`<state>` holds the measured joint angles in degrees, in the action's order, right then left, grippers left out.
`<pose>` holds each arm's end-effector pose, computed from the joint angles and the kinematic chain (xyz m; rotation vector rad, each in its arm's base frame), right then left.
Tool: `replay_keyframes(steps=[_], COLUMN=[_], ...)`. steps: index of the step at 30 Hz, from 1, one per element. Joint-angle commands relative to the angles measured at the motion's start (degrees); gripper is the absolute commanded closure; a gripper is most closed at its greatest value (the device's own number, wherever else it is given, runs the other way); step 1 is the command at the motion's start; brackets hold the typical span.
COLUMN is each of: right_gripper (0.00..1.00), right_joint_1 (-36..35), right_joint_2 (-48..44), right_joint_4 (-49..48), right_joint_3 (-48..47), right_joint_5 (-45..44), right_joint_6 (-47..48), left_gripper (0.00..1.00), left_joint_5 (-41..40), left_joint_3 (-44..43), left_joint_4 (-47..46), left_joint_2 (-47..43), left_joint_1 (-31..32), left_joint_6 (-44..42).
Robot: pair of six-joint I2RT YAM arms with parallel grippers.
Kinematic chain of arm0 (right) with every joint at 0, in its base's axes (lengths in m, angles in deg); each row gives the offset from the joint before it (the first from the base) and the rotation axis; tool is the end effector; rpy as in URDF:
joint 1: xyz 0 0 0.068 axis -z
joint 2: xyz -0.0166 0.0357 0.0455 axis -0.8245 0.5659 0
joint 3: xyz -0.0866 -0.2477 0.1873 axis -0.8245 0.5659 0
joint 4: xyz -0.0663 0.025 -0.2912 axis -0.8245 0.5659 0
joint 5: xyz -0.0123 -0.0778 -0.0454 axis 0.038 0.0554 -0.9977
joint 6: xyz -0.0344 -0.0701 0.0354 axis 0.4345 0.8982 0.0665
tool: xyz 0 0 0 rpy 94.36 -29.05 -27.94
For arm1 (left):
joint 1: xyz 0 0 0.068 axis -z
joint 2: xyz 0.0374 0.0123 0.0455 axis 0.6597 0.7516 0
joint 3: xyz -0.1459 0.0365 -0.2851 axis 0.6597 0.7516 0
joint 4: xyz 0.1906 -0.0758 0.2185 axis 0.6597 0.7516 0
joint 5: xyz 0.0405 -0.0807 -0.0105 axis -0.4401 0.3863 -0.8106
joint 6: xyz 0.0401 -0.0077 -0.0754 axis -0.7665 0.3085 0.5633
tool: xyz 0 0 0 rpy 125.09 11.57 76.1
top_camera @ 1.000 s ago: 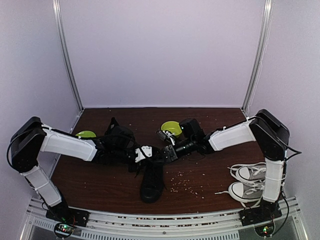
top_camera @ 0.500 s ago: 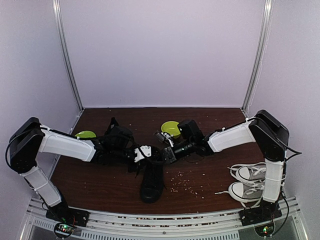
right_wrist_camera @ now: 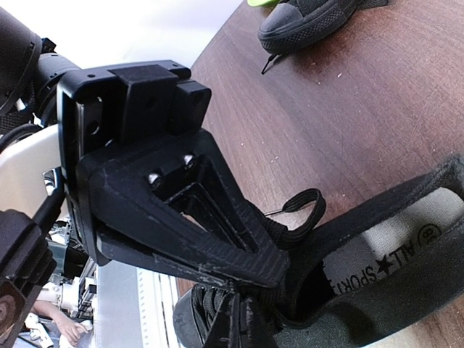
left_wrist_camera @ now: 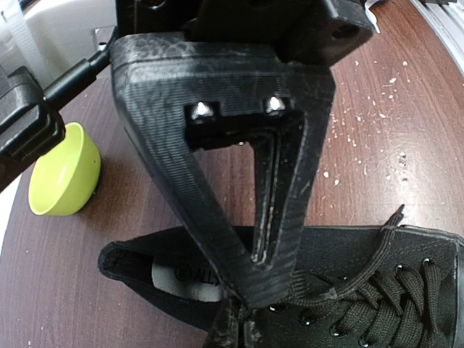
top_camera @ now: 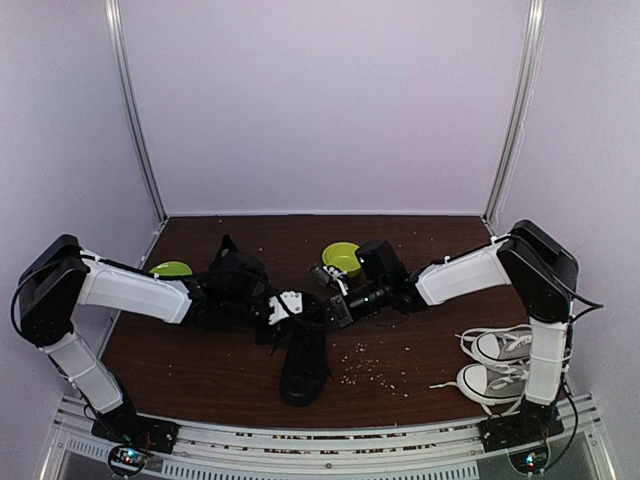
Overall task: Tie the shoes
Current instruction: Adjust the crossed shoelace on the shoelace.
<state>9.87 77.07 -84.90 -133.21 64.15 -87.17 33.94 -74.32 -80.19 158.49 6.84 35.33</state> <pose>0.2865 0.3825 0.1588 -1.0331 2.1888 1.7058 0.2421 -0.3052 0.1643 1.5553 1.6664 -0.5289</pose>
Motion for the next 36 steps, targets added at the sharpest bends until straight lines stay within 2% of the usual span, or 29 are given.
replay_keyframes(steps=[1,2,4,7,20,24,28,30,34,36], right_gripper=[1.00,1.00,1.00,1.00,1.00,1.00,1.00,1.00,1.00,1.00], right_joint_1=[0.0,0.3,0.8,0.9,0.9,0.9,0.8,0.7,0.7,0.7], right_joint_2=[-1.4,-1.8,-2.3,-2.5,-3.1,-2.8,-3.1,-3.4,-3.3,-3.5], right_joint_4=[-1.2,-1.3,-1.1,-0.3,-2.2,-2.7,-3.1,-2.8,1.3,3.4], right_joint_3=[1.3,1.4,1.4,1.2,0.8,1.0,1.0,0.9,0.4,0.0], right_joint_5=[1.1,1.4,1.7,2.3,4.7,5.0,6.6,6.9,6.7,6.7], right_joint_6=[0.3,0.2,0.5,1.2,-0.6,-0.9,-1.2,-0.7,1.8,3.2], left_gripper=[1.00,1.00,0.87,0.80,0.72,0.73,0.78,0.82,1.00,1.00], left_joint_5=[-0.2,-0.6,-1.9,-3.4,0.0,2.0,3.3,3.3,3.3,3.2], left_joint_3=[0.7,0.5,0.2,0.1,-2.5,-2.4,-3.2,-3.2,-2.8,-2.6], left_joint_4=[-2.7,-1.9,-0.8,-0.4,0.4,-0.9,-0.6,-1.2,-2.4,-2.6], left_joint_2=[-1.6,-1.6,-1.6,-1.8,0.5,0.5,1.7,1.8,1.5,1.4], left_joint_1=[0.2,0.2,0.2,0.1,-0.1,-0.1,-0.1,-0.1,-0.1,-0.1], left_joint_6=[-0.2,-1.1,-2.5,-3.8,-3.5,-2.2,-1.4,-0.8,0.3,0.5])
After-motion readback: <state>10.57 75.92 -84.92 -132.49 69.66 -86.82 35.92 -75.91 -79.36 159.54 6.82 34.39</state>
